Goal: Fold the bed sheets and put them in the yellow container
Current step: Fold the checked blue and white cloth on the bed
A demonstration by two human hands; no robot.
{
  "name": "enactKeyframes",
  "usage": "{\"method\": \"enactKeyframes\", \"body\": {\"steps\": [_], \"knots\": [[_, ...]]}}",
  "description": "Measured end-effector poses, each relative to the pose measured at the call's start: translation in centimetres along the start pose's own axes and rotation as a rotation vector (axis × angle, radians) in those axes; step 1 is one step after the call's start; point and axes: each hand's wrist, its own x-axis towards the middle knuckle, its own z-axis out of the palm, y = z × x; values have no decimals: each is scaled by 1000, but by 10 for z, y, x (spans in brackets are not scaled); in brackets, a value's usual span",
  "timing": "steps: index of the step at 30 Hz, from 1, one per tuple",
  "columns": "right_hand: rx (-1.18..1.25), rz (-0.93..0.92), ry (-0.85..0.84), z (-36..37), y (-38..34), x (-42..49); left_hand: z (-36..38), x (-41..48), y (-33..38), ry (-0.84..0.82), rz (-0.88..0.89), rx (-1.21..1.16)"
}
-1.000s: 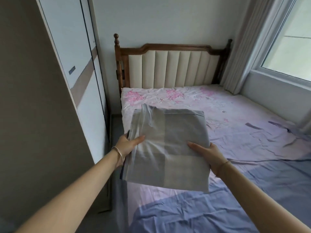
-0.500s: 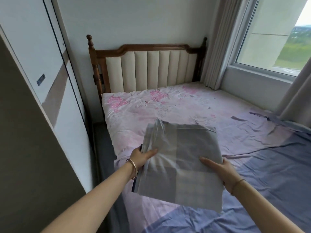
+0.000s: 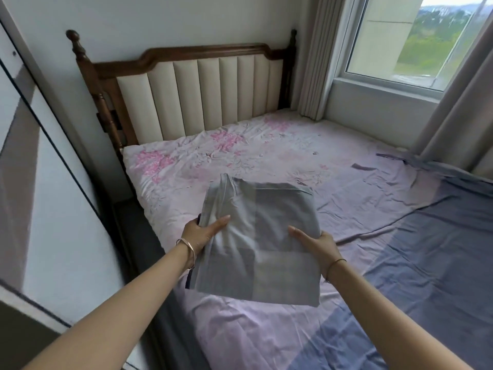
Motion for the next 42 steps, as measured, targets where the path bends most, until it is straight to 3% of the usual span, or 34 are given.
{"method": "enactKeyframes", "body": {"steps": [7,16,28,32,34,42], "knots": [[-88,-55,84,27,11,83,12,68,4,68,-19,30],[-191,-34,-50,111,17,213,-29,207,-11,153,-70,40],[-338,-81,-201,272,28,395,-120,381,-85,421,-252,-97],[-455,-51,-183,300,60,419,-135,404,-135,335,-530,-28],[-541,-18,-200,303,82,418,-130,404,-161,285,-576,1],[-599,72,-206,259,123,379,-58,398,-175,131,-478,188]]}}
